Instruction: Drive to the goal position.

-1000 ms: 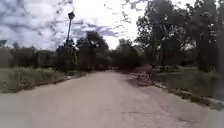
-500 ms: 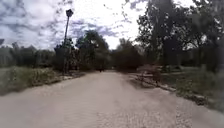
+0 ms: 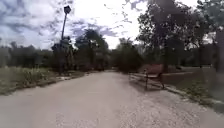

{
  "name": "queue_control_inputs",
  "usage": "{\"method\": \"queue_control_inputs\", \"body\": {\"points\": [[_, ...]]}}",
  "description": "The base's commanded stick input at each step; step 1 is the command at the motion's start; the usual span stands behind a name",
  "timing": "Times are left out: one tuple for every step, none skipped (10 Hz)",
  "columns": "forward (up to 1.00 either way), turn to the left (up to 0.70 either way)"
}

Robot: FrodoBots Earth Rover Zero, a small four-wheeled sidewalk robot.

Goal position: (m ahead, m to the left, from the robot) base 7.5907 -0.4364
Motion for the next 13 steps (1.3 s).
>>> {"method": "queue_control_inputs", "body": {"points": [[0.85,0.00],[0.85,0.00],[0.85,0.00],[0.85,0.00],[0.85,0.00],[0.85,0.00],[0.85,0.00],[0.85,0.00],[0.85,0.00],[0.85,0.00],[0.85,0.00],[0.85,0.00],[0.85,0.00]]}}
